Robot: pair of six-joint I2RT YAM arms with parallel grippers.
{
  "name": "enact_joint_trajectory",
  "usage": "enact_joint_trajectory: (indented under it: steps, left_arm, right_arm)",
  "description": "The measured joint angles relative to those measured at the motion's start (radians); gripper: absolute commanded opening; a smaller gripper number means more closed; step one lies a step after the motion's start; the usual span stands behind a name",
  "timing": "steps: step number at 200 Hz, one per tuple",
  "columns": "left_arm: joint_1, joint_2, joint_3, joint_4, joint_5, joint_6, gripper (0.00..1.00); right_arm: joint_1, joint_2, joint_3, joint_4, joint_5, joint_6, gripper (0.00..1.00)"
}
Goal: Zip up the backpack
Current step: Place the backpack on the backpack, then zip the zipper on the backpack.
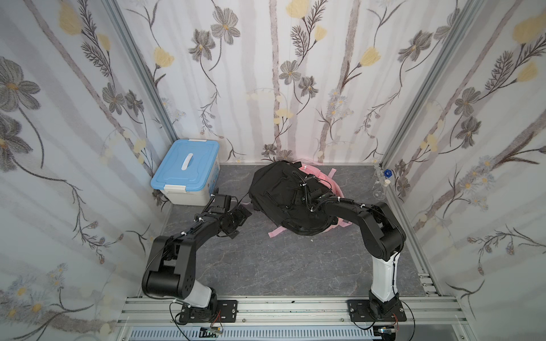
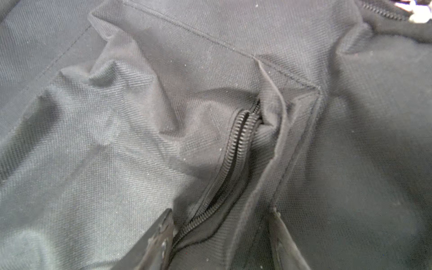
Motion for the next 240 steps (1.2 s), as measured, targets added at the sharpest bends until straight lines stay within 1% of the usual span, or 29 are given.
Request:
enact_joint_trajectory:
  steps: [20, 33, 43, 58, 82, 108, 155, 172, 189, 195, 204, 215, 240]
  left_arm:
    - [0.001, -0.138, -0.006, -0.003, -0.014, 0.012, 0.99]
    - [-0.005, -0.174, -0.009, -0.001, -0.011, 0.011, 0.99]
    - [-0.018, -0.175, -0.009, 0.02, -0.003, 0.011, 0.99]
    - [-0.041, -0.142, -0.01, 0.078, 0.019, 0.005, 1.0]
    - [-0.074, -0.047, -0.017, 0.212, 0.051, -0.013, 1.0]
    - [-0.103, 0.025, -0.015, 0.339, 0.063, -0.015, 1.0]
    - [-0.114, 0.15, -0.022, 0.552, 0.075, -0.042, 1.0]
    - [-0.114, 0.2, -0.025, 0.625, 0.081, -0.054, 0.96]
    - [-0.11, 0.251, -0.016, 0.685, 0.087, -0.064, 0.9]
    - [-0.107, 0.271, -0.01, 0.706, 0.091, -0.066, 0.87]
    - [-0.101, 0.303, 0.001, 0.739, 0.095, -0.072, 0.78]
    - [-0.094, 0.344, 0.012, 0.779, 0.106, -0.09, 0.64]
    - [-0.084, 0.41, 0.025, 0.859, 0.122, -0.124, 0.4]
  right_arm:
    - [0.0, 0.0, 0.0, 0.0, -0.001, 0.004, 0.66]
    - [-0.001, 0.0, 0.001, -0.001, -0.004, 0.006, 0.65]
    - [-0.001, -0.002, 0.001, -0.002, -0.008, 0.006, 0.65]
    - [-0.001, -0.002, 0.003, -0.007, -0.016, 0.006, 0.65]
    - [-0.002, -0.004, 0.005, -0.015, -0.033, 0.007, 0.64]
    - [-0.002, -0.013, -0.004, -0.019, -0.052, 0.007, 0.64]
    - [-0.002, -0.014, -0.031, 0.01, -0.087, 0.016, 0.63]
    - [-0.001, -0.016, -0.044, 0.026, -0.089, 0.019, 0.63]
    - [0.0, -0.026, -0.058, 0.041, -0.096, 0.018, 0.63]
    - [0.0, -0.033, -0.063, 0.04, -0.105, 0.018, 0.63]
    - [0.003, -0.043, -0.066, 0.028, -0.119, 0.017, 0.63]
    - [0.008, -0.055, -0.067, 0.003, -0.14, 0.009, 0.63]
    - [0.01, -0.065, -0.048, -0.067, -0.164, -0.025, 0.62]
